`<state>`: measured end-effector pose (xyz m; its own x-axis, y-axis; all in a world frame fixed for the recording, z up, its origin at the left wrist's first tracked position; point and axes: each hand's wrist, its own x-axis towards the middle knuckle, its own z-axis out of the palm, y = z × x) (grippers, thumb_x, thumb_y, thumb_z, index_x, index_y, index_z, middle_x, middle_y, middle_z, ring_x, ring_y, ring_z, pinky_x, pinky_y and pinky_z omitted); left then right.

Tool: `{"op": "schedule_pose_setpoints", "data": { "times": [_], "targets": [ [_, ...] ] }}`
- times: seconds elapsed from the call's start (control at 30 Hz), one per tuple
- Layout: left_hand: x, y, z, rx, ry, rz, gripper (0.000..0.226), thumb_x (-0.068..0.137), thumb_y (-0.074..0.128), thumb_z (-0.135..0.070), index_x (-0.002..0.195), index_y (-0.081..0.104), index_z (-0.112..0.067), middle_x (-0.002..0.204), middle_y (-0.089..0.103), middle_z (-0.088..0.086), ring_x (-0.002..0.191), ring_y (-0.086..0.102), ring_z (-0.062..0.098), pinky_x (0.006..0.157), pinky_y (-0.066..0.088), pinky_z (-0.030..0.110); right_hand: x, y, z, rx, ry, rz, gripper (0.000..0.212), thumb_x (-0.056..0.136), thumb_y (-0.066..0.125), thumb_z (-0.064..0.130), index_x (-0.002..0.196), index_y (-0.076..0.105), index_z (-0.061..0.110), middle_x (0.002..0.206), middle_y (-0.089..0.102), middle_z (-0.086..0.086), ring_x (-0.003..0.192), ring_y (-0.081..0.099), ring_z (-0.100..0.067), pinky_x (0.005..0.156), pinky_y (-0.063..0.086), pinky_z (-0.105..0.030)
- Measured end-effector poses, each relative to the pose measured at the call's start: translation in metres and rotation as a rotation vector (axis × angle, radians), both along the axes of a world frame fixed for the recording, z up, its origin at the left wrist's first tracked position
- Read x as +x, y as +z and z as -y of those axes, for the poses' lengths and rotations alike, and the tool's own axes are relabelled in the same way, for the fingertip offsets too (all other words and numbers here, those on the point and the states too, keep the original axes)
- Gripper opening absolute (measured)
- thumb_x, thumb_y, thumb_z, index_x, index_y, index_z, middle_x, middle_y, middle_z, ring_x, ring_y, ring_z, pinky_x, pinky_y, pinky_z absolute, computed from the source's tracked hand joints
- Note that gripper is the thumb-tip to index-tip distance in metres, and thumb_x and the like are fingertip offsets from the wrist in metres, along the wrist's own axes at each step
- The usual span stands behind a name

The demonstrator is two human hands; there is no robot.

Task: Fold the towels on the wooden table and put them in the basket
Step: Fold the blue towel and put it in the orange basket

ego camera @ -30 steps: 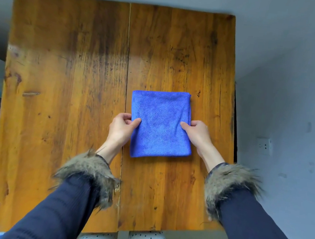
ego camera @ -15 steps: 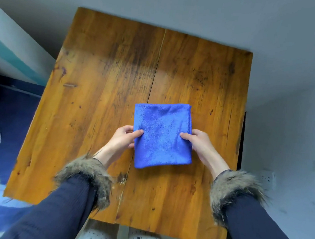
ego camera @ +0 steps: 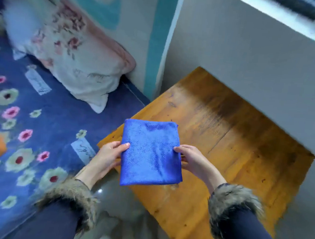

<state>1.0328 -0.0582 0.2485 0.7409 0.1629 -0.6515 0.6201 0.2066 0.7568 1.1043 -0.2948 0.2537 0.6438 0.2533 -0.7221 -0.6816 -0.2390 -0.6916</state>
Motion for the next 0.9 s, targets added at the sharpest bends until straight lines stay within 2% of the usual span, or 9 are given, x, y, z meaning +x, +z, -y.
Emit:
{"op": "schedule_pose_setpoints", "data": {
  "times": [0.17, 0.23, 0.33, 0.4, 0.5, 0.53, 0.7, 0.8, 0.9],
  "targets": [
    [-0.087, 0.028, -0.105, -0.01, 0.279, 0.036, 0.013, 0.092, 0.053, -0.013, 0.102, 0.06, -0.008, 0.091, 0.066, 0.007, 0.064, 0.061, 0.011, 0.053, 0.049, 0.021, -0.024, 0.025, -0.129, 0.032, 0.297, 0.07, 0.009, 0.09, 0.055, 0.018, 0.089, 0.061, 0.011, 0.082, 0.062, -0.001, 0.072, 0.054, -0.015, 0.066, 0.041, -0.027],
    [-0.128, 0.032, -0.147, 0.001, 0.386, 0.029, 0.012, 0.092, 0.054, -0.015, 0.101, 0.06, -0.01, 0.094, 0.066, 0.008, 0.069, 0.06, 0.015, 0.056, 0.048, 0.023, -0.046, 0.03, -0.187, 0.042, 0.382, 0.075, 0.01, 0.09, 0.055, 0.018, 0.091, 0.062, 0.011, 0.085, 0.063, -0.002, 0.075, 0.055, -0.016, 0.067, 0.042, -0.027],
    [-0.191, 0.036, -0.207, 0.065, 0.519, 0.02, 0.009, 0.093, 0.052, -0.015, 0.095, 0.061, -0.013, 0.086, 0.065, 0.003, 0.069, 0.058, 0.013, 0.053, 0.045, 0.022, -0.089, 0.028, -0.271, 0.045, 0.47, 0.043, 0.01, 0.088, 0.058, 0.015, 0.088, 0.062, 0.006, 0.083, 0.062, -0.008, 0.071, 0.057, -0.018, 0.06, 0.04, -0.026],
    [-0.228, 0.038, -0.245, 0.11, 0.602, 0.021, 0.009, 0.093, 0.052, -0.013, 0.089, 0.061, -0.015, 0.083, 0.064, 0.001, 0.069, 0.056, 0.011, 0.056, 0.041, 0.024, -0.118, 0.023, -0.324, 0.055, 0.526, 0.013, 0.018, 0.083, 0.061, 0.014, 0.092, 0.061, -0.001, 0.086, 0.061, -0.012, 0.076, 0.055, -0.025, 0.061, 0.039, -0.028],
    [-0.275, 0.042, -0.296, 0.137, 0.704, 0.012, 0.01, 0.092, 0.053, -0.013, 0.085, 0.06, -0.015, 0.081, 0.063, 0.0, 0.071, 0.055, 0.013, 0.058, 0.041, 0.025, -0.152, 0.028, -0.393, 0.053, 0.641, 0.026, 0.006, 0.087, 0.059, 0.013, 0.082, 0.061, 0.011, 0.081, 0.062, -0.007, 0.069, 0.055, -0.018, 0.059, 0.039, -0.026],
    [-0.287, 0.043, -0.311, 0.137, 0.733, 0.014, 0.01, 0.092, 0.053, -0.013, 0.084, 0.06, -0.015, 0.082, 0.063, 0.001, 0.072, 0.055, 0.014, 0.059, 0.041, 0.026, -0.16, 0.03, -0.413, 0.055, 0.666, 0.037, 0.01, 0.088, 0.057, 0.012, 0.078, 0.06, 0.013, 0.077, 0.061, -0.004, 0.065, 0.054, -0.016, 0.056, 0.039, -0.024],
    [-0.316, 0.039, -0.376, 0.133, 0.834, 0.037, 0.009, 0.092, 0.053, -0.012, 0.087, 0.061, -0.015, 0.089, 0.063, 0.004, 0.078, 0.056, 0.015, 0.063, 0.041, 0.027, -0.176, 0.04, -0.495, 0.054, 0.777, 0.082, 0.009, 0.088, 0.057, 0.013, 0.08, 0.062, 0.013, 0.078, 0.061, -0.004, 0.067, 0.055, -0.016, 0.063, 0.04, -0.027],
    [-0.317, 0.032, -0.412, 0.14, 0.862, 0.022, 0.009, 0.092, 0.053, -0.014, 0.085, 0.059, -0.012, 0.09, 0.063, 0.005, 0.079, 0.058, 0.016, 0.063, 0.044, 0.026, -0.172, 0.039, -0.537, 0.043, 0.819, 0.107, 0.006, 0.089, 0.058, 0.014, 0.086, 0.062, 0.011, 0.079, 0.062, -0.003, 0.068, 0.055, -0.016, 0.063, 0.041, -0.025],
    [-0.308, 0.024, -0.453, 0.149, 0.893, 0.018, 0.009, 0.092, 0.054, -0.014, 0.089, 0.061, -0.01, 0.095, 0.064, 0.008, 0.085, 0.059, 0.021, 0.069, 0.046, 0.032, -0.163, 0.034, -0.584, 0.063, 0.842, 0.101, 0.005, 0.089, 0.057, 0.013, 0.09, 0.06, 0.01, 0.08, 0.061, -0.004, 0.065, 0.056, -0.014, 0.061, 0.042, -0.024]
  ]
}}
